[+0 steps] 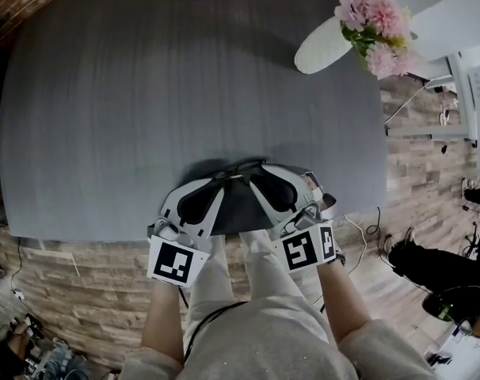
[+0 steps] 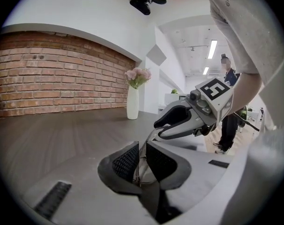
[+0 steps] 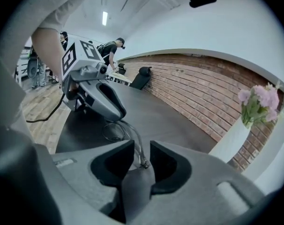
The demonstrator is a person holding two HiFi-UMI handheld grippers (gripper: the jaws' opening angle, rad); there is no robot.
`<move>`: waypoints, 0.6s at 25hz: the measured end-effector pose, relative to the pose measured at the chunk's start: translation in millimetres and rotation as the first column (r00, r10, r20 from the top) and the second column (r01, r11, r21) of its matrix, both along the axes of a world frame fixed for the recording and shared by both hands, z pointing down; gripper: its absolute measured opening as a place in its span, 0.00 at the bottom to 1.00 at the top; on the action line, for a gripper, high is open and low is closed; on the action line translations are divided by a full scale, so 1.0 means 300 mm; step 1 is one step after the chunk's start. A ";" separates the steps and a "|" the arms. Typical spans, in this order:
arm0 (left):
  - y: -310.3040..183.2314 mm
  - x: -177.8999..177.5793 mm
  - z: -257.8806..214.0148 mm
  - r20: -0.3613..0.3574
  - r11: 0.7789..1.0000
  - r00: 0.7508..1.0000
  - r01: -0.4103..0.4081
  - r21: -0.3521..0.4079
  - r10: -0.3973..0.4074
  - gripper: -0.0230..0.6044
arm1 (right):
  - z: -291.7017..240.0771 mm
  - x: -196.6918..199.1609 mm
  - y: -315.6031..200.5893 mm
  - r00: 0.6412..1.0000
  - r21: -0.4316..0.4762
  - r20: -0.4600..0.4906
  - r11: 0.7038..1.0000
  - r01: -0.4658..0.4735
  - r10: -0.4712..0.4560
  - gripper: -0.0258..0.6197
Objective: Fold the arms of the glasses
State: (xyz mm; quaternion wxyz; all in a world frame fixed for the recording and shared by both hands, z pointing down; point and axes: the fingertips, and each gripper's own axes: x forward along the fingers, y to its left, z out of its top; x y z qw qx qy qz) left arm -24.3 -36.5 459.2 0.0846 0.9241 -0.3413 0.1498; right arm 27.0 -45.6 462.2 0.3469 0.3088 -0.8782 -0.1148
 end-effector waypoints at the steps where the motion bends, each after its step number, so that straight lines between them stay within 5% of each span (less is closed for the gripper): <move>1: -0.002 0.006 0.005 0.005 1.000 1.000 -0.001 -0.003 0.001 0.11 | 0.001 0.003 0.002 1.000 -0.003 0.003 1.000 -0.001 0.001 0.20; 15: -0.026 0.054 0.062 0.076 0.999 0.997 -0.002 -0.043 0.005 0.11 | 0.024 0.054 0.000 0.999 -0.024 0.028 1.000 -0.018 0.019 0.20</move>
